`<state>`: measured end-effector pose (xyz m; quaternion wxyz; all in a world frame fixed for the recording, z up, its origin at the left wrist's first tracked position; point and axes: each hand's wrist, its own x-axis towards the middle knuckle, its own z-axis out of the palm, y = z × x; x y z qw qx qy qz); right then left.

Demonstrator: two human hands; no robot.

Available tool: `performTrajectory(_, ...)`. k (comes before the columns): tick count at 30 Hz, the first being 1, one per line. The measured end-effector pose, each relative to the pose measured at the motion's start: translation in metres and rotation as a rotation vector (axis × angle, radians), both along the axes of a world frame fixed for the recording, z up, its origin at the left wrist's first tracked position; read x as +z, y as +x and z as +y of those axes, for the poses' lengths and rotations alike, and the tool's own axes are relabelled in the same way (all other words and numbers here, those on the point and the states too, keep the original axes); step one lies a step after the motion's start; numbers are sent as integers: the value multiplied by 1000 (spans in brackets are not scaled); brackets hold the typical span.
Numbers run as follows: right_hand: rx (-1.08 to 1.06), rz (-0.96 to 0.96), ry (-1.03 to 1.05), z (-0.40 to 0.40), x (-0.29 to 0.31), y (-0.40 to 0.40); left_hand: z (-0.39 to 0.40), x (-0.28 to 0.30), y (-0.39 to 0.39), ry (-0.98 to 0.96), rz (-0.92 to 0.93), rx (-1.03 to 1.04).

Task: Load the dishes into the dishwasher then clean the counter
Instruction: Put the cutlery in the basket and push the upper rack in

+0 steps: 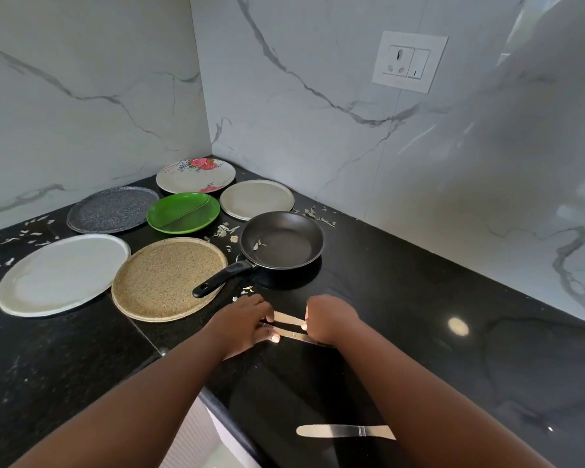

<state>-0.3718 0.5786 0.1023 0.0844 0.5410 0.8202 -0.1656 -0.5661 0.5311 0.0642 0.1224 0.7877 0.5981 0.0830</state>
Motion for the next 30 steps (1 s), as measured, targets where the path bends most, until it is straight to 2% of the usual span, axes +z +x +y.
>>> performTrajectory(4,-24,-186,-1,0,-1,-12,10,1,-4,-14,-24,-79)
performTrajectory(9,-96,-322,-16,0,-8,-26,21,0,-7,-51,-5,-178)
performTrajectory(17,-99,-312,108,-18,-6,-25,29,3,-9,-54,50,-294)
performTrajectory(20,-252,-230,116,-25,4,-10,26,2,-9,-23,64,-367)
performTrajectory(24,-653,-1,70,-35,18,24,24,7,-7,-52,-2,-391)
performTrajectory(27,-954,166,26,-49,20,45,23,10,4,-152,-163,-310)
performTrajectory(30,-1200,456,12,-75,17,59,20,13,28,-292,-379,-188)
